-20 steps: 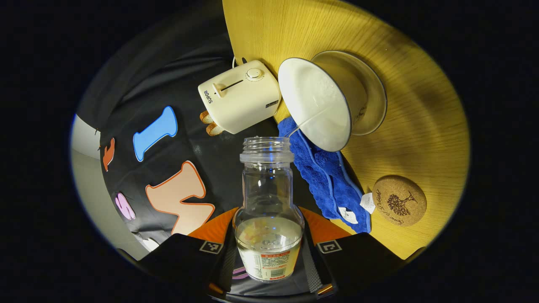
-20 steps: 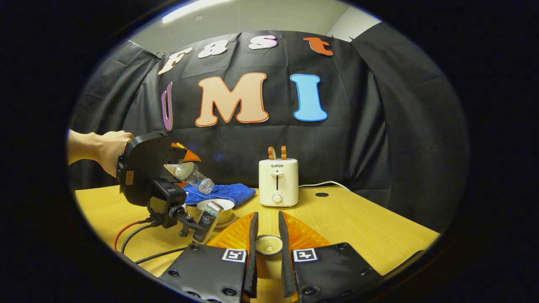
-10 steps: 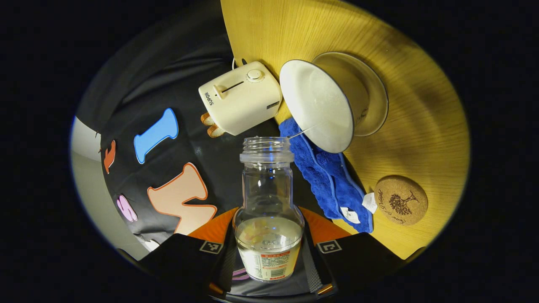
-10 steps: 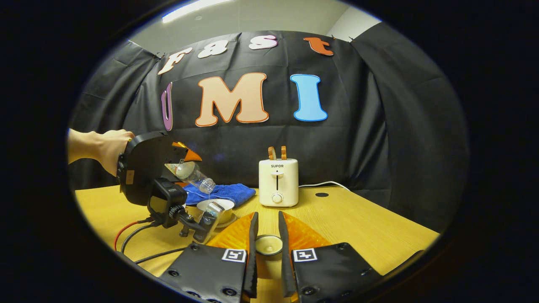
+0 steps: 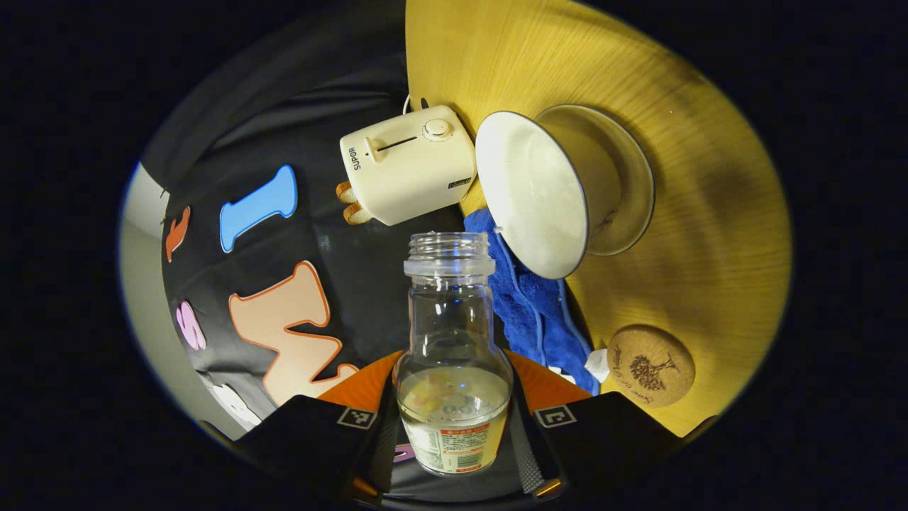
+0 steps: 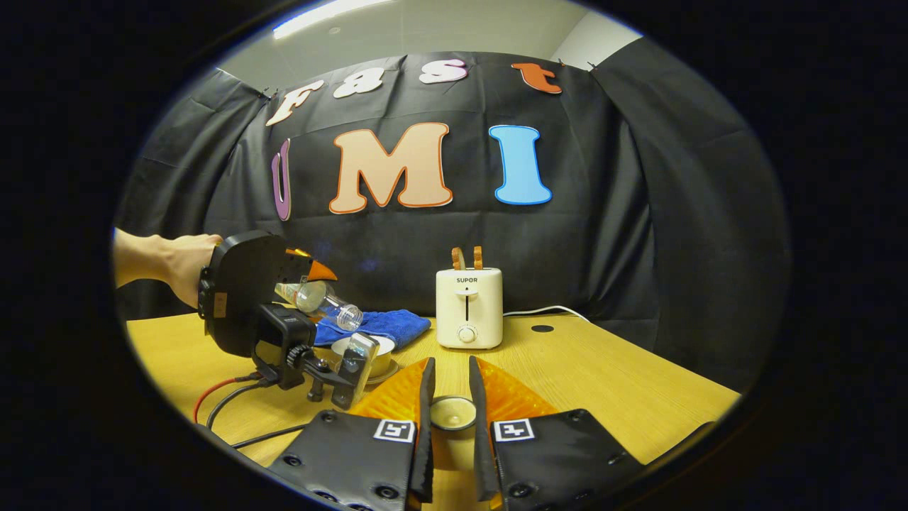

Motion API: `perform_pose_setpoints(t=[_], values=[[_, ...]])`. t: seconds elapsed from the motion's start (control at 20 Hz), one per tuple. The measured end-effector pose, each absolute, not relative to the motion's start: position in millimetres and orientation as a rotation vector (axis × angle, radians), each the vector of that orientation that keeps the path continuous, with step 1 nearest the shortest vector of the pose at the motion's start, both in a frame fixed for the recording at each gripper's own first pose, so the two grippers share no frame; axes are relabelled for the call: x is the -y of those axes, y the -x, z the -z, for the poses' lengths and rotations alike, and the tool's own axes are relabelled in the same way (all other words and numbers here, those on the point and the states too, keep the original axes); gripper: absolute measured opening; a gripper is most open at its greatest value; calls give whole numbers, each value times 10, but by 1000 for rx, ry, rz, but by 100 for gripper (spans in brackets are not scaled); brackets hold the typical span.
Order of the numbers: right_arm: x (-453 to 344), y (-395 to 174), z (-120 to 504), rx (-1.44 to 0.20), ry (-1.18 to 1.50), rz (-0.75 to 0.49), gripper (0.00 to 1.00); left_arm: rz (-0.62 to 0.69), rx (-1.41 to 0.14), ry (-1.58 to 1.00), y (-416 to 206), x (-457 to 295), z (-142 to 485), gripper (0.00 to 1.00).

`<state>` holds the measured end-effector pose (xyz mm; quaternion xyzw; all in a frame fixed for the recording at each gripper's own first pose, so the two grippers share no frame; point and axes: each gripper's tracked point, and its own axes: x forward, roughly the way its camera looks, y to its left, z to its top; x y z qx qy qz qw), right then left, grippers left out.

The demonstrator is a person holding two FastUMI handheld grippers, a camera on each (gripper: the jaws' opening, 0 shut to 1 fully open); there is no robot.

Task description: Open the teacup lid with one hand, grasp the water bottle and pour water into the teacup with the other hand; after pouring, place the water bottle on the coaster and then close the teacup lid.

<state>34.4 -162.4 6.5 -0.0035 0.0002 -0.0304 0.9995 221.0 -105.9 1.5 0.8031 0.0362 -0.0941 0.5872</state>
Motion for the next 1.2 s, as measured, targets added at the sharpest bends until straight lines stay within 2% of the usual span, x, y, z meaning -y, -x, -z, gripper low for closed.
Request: perform_pose_setpoints(t=[0.2, 0.25, 0.4, 0.8, 1.2], values=[[1624, -341, -65, 0, 7, 61, 27, 254, -111, -1594, -2183, 1049, 79, 65], [1623, -340, -69, 0, 7, 61, 27, 264, -125, -1486, -2181, 1045, 82, 62], [1625, -346, -69, 0, 7, 61, 26, 287, -142, -1138, -2211, 1030, 149, 65], [1629, -341, -67, -1, 8, 64, 26, 186, -28, -237, -2125, 746, -143, 64], [1628, -337, -72, -1, 8, 64, 26, 179, 2, -26, -2084, 644, -56, 65]])
